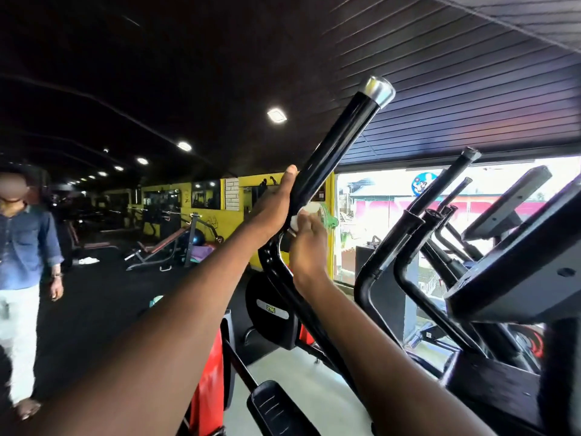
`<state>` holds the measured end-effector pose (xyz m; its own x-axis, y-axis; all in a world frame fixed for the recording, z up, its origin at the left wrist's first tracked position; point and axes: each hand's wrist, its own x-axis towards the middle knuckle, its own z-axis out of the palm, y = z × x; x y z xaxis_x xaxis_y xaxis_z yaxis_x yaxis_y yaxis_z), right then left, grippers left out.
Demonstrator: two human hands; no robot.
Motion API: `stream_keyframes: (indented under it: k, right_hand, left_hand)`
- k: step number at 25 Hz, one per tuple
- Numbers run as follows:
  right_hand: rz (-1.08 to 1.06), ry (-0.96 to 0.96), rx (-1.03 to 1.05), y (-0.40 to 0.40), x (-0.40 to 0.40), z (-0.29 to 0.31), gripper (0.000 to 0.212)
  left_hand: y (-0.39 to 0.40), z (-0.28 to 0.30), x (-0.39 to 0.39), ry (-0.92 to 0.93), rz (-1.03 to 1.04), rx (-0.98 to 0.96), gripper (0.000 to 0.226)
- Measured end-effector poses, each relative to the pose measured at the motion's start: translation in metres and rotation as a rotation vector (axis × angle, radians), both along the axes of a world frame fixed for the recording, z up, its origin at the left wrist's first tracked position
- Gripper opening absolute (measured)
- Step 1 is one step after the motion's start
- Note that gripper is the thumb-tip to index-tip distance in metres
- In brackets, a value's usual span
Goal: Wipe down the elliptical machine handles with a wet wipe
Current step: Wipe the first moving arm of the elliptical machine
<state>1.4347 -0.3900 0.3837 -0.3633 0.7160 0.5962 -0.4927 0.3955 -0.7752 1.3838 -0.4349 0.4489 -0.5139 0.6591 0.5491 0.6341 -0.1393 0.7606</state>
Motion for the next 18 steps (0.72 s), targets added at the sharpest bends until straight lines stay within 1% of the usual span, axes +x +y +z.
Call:
stream_keyframes:
  k: [1,2,3,6,7,8,11,13,15,18]
  right_hand:
    - [0.011,-0.077,0.025,0.003,0.0,-0.011,0.031]
    - [0.012,-0.075,0.033,0.009,0.0,-0.012,0.03]
    - [-0.013,-0.015,0.026,0.015,0.003,-0.003,0.03]
    - [-0.026,0.264,-0.009,0.016,0.007,0.029,0.035]
    - [-0.027,0.272,-0.005,0.012,0.003,0.029,0.037]
    - [-0.04,0.218,0.03,0.009,-0.004,0.02,0.039]
    - [-0.149,-0.134,0.215,0.002,-0.014,-0.022,0.042]
    - [-0.239,-0.321,0.356,0.007,-0.01,-0.032,0.043]
    - [-0.286,-0.473,0.464,0.011,-0.004,-0.033,0.045]
    - [-0.358,-0.602,0.557,0.014,0.001,-0.04,0.045]
  left_hand:
    - [0.002,-0.002,-0.002,0.017,-0.017,-0.017,0.071]
    - [0.002,-0.004,-0.005,0.022,-0.022,-0.014,0.069]
    - [0.004,-0.007,-0.008,0.011,-0.026,-0.001,0.065]
    - [0.009,-0.015,-0.017,-0.019,-0.034,0.058,0.074]
    - [0.009,-0.02,-0.02,-0.057,-0.03,0.069,0.076]
    - [0.008,-0.025,-0.021,-0.11,-0.015,0.085,0.077]
    - [0.008,-0.038,-0.025,-0.282,0.047,0.152,0.077]
    - [0.007,-0.041,-0.02,-0.343,0.043,0.185,0.078]
    - [0.012,-0.045,-0.021,-0.381,0.025,0.223,0.081]
    - [0.009,-0.053,-0.018,-0.431,0.015,0.31,0.066]
